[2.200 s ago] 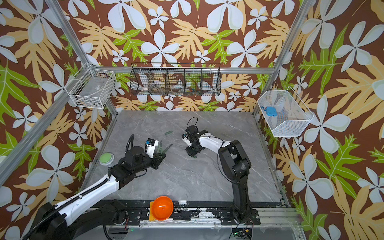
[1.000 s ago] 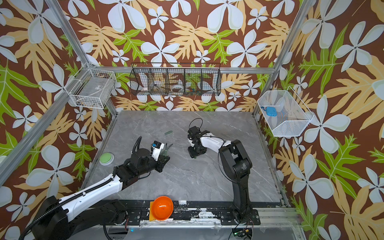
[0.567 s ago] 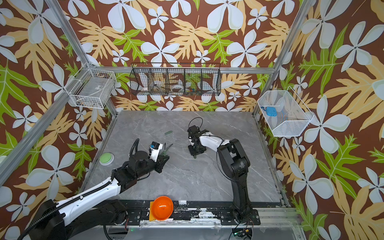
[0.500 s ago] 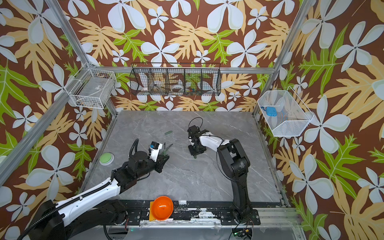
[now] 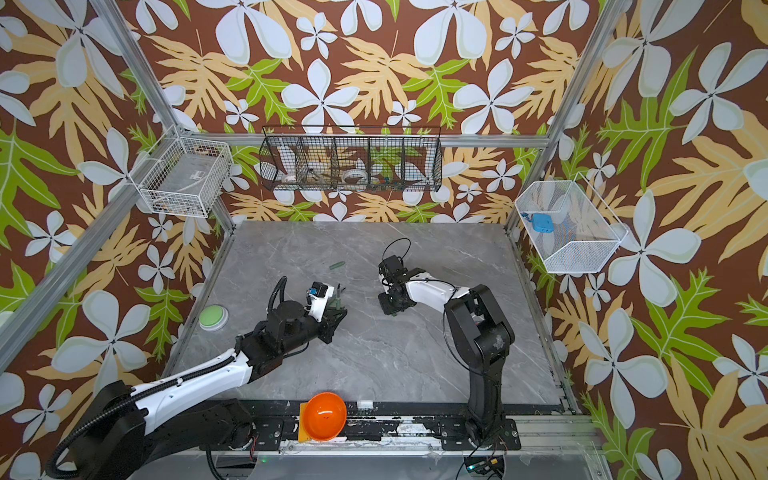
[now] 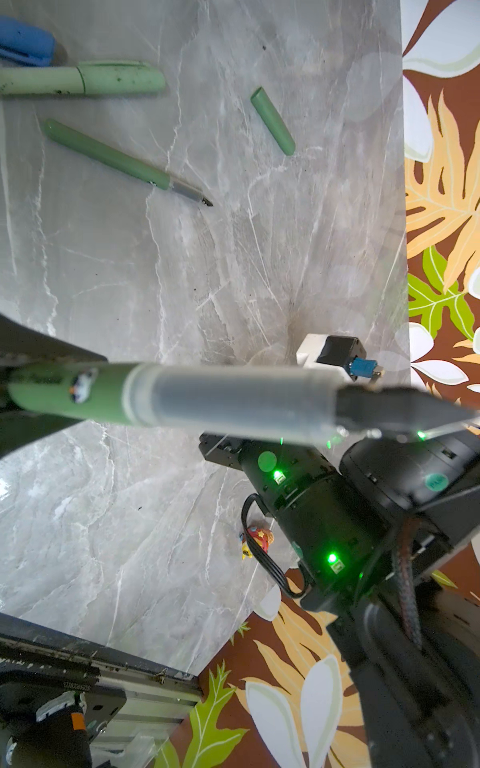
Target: Insert the pens into the pen caps
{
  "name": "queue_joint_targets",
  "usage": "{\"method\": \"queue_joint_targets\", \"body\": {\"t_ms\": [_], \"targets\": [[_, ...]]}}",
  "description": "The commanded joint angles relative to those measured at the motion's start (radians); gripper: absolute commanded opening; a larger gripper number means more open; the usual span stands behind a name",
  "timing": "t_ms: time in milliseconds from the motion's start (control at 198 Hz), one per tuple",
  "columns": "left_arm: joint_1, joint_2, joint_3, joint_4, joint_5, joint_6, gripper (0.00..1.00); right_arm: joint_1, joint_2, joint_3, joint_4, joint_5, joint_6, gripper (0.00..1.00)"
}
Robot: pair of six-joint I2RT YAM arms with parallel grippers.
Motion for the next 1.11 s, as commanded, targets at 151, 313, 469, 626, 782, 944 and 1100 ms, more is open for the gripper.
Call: {"method": "queue_joint_targets", "body": {"t_ms": [151,313,469,626,782,944,1100], "targets": [[-0.023,0.053,0.044,0.068,0.016,-0.012,0.00,-0.026,-0.190,-0.119,0.188,-0.108,0.010,0.18],[-0.028,0.094,0.095,0.071,0.090,-0.016,0.00,-0.061,-0.331,-0.200,0.337,-0.276,0.050,0.18],[-0.028,0.124,0.139,0.067,0.176,-0.041,0.00,-0.103,-0.458,-0.299,0.545,-0.469,0.148,0.19],[-0.028,0.117,0.142,0.074,0.187,-0.038,0.00,-0.109,-0.538,-0.360,0.751,-0.597,0.256,0.20],[-0.028,0.121,0.160,0.076,0.265,-0.025,0.00,-0.109,-0.567,-0.386,0.930,-0.627,0.356,0.20],[-0.028,0.156,0.213,0.039,0.377,-0.038,0.00,-0.109,-0.583,-0.401,1.063,-0.636,0.433,0.20],[-0.028,0.176,0.225,0.032,0.412,-0.053,0.00,-0.109,-0.594,-0.405,1.112,-0.645,0.467,0.20]]}}
